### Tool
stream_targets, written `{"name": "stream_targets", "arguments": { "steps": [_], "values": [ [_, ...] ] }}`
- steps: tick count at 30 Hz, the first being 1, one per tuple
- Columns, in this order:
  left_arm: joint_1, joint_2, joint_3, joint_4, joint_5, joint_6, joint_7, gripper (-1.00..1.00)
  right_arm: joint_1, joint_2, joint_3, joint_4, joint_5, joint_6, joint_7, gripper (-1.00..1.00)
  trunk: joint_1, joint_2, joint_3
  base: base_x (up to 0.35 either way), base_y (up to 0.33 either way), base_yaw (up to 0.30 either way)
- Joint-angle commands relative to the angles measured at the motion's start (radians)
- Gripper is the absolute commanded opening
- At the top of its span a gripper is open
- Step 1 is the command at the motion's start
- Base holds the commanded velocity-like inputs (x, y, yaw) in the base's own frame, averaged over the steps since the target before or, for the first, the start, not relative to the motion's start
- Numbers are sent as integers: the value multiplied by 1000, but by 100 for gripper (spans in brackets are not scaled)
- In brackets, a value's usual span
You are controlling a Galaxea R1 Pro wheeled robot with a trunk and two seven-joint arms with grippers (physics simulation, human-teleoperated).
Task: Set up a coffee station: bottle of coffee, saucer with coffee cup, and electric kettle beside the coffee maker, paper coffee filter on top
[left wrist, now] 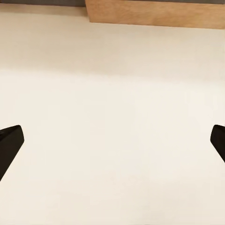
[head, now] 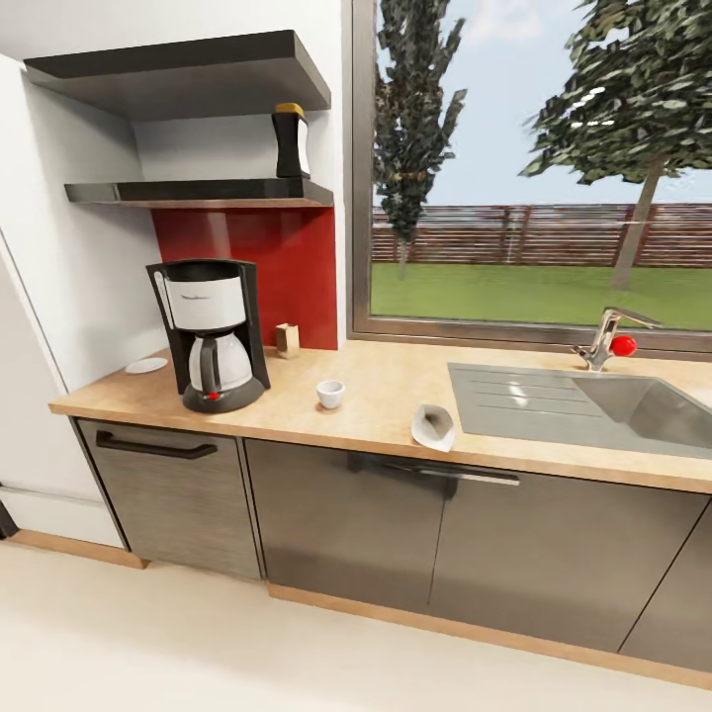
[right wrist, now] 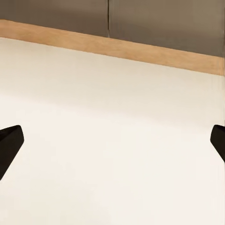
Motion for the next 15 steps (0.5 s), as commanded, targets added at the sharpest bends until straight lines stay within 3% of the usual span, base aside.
{"name": "stream_targets", "arguments": {
  "steps": [1,15],
  "values": [
    [-1,0,0,1,-7,-3,0,100,0,0,1,-46,0,-3,2,100,0,-1,-1,0,0,0],
    [-1,2,0,1,-8,-3,0,100,0,3,5,-489,-4,-1,0,100,0,-1,-1,0,0,0]
  ]
}}
